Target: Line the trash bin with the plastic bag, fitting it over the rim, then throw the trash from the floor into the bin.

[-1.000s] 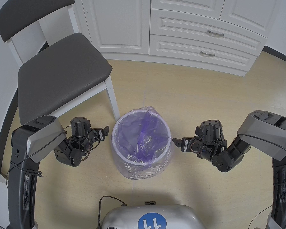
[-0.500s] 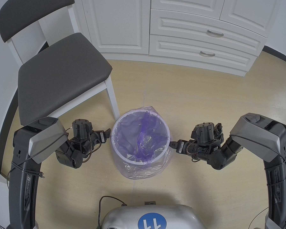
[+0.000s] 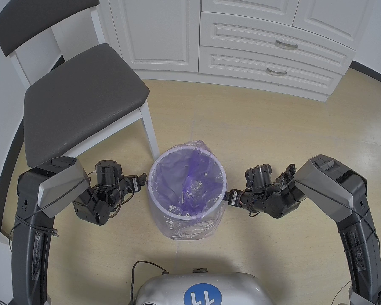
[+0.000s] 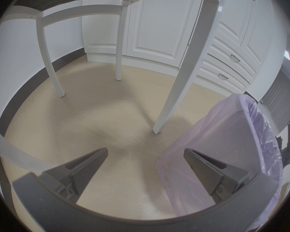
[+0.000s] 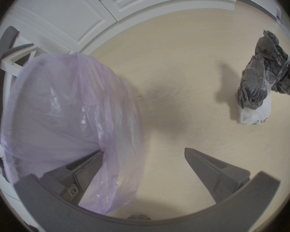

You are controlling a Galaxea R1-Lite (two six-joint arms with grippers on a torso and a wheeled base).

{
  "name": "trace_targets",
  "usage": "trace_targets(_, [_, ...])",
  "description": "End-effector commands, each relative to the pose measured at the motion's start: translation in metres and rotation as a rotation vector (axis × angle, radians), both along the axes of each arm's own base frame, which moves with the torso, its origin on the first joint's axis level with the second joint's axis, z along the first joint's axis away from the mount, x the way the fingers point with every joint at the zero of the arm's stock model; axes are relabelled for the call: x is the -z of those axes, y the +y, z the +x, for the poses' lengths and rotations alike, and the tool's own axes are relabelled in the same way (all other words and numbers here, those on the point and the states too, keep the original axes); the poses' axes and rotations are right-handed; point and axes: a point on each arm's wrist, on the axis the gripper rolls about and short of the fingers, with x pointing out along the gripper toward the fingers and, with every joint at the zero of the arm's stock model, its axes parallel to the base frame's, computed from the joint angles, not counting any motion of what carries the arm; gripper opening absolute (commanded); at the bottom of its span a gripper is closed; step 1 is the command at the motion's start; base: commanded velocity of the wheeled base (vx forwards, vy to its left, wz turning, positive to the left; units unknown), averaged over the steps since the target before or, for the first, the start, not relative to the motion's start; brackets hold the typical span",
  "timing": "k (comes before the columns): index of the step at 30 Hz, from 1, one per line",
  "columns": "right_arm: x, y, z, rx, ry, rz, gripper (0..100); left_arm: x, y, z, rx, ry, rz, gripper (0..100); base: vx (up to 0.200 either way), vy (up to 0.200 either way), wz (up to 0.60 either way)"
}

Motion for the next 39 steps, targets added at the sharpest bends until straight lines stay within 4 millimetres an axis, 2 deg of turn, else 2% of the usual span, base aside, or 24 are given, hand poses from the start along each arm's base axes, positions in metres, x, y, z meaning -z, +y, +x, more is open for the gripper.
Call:
trace_targets(1, [0.014, 0.004, 0.009, 0.013, 0.035, -0.03, 100, -0.002, 0.001, 0.0, -0.003, -0.004, 0.001, 100, 0.0, 0.0, 0.0])
trace_targets(7, [0.011, 0.004, 0.017, 0.045, 0.083, -0.056, 100, -0.005, 0.002, -0.001, -0.004, -0.007, 0.002, 100, 0.0, 0.0, 0.0])
trace_targets(12, [0.022, -0.003, 0.03, 0.135, 0.066, -0.115, 100, -0.006, 0.007, -0.009, 0.032, 0.01, 0.042, 100, 0.0, 0.0, 0.0])
trace_targets(31, [0.024, -0.002, 0.036, 0.166, 0.146, -0.151, 100, -0.004, 0.006, -0.011, 0.05, 0.012, 0.043, 100, 0.0, 0.0, 0.0])
trace_targets(39, [0.023, 0.002, 0.039, 0.264, 0.213, -0.23, 100, -0.002, 0.007, -0.011, 0.049, 0.023, 0.045, 100, 0.0, 0.0, 0.0])
